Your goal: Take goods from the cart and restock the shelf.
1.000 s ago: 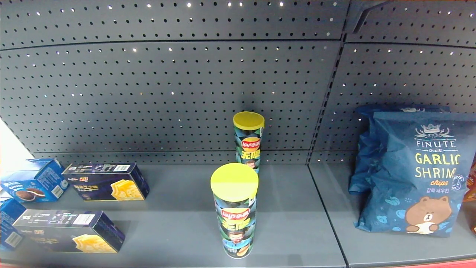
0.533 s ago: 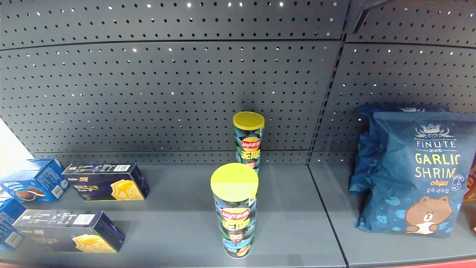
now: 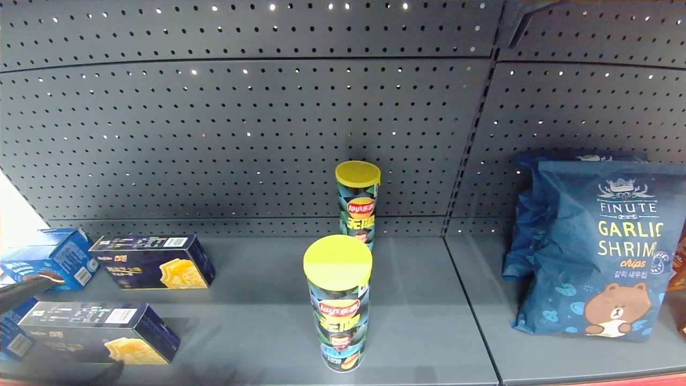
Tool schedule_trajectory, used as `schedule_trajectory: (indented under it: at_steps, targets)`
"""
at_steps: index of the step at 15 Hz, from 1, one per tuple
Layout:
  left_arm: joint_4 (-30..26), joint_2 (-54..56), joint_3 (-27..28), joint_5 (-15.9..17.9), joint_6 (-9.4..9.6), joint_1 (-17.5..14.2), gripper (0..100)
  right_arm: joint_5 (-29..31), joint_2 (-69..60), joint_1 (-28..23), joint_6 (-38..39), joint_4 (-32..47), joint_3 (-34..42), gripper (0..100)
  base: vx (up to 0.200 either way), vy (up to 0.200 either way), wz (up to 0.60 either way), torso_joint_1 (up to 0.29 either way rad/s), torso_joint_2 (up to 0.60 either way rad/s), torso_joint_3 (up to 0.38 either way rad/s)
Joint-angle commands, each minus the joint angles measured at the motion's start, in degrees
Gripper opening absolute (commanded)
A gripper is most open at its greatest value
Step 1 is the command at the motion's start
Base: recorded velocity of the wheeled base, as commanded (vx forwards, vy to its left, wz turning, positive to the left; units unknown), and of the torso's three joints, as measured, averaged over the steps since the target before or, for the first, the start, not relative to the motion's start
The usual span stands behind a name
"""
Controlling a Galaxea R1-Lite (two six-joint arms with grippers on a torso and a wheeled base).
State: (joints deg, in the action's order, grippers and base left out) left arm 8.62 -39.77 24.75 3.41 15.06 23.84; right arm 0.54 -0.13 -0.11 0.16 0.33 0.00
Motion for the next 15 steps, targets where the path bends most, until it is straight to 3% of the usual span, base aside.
schedule_trajectory:
  at_steps: [1,2,4,6,7,9,15]
  targets:
    - [7.47,-18.42,3.55,-0.07,-7.23,4.98,100,-0.01,0.13,0.02,-0.07,0.02,0.00,100,0.000,0.000,0.00,0.000,0.00,0.000]
    - [8.52,-20.79,3.55,0.01,-10.66,5.42,100,-0.01,0.13,0.02,-0.07,0.02,0.00,100,0.000,0.000,0.00,0.000,0.00,0.000]
    - [11.24,-24.66,1.27,-0.25,-15.06,6.92,100,-0.01,0.13,0.02,-0.07,0.02,0.00,100,0.000,0.000,0.00,0.000,0.00,0.000]
    - [17.05,-28.70,-2.25,-0.95,-15.41,6.83,100,-0.01,0.13,0.02,0.02,0.02,0.00,100,0.000,0.000,0.00,0.000,0.00,0.000]
    - [23.46,-32.39,-5.76,-2.18,-15.41,6.83,100,-0.01,0.13,0.02,0.02,0.02,-0.09,100,0.000,0.000,0.00,0.000,0.00,0.000]
    - [27.24,-35.29,-8.58,-2.53,-15.32,7.18,100,-0.01,0.13,0.02,-0.07,0.02,0.00,100,0.000,0.000,0.00,0.000,0.00,0.000]
    - [28.12,-43.20,-7.43,-3.06,-15.41,6.83,100,-0.01,0.13,0.02,-0.07,0.02,0.00,100,0.000,0.000,0.00,0.000,0.00,0.000]
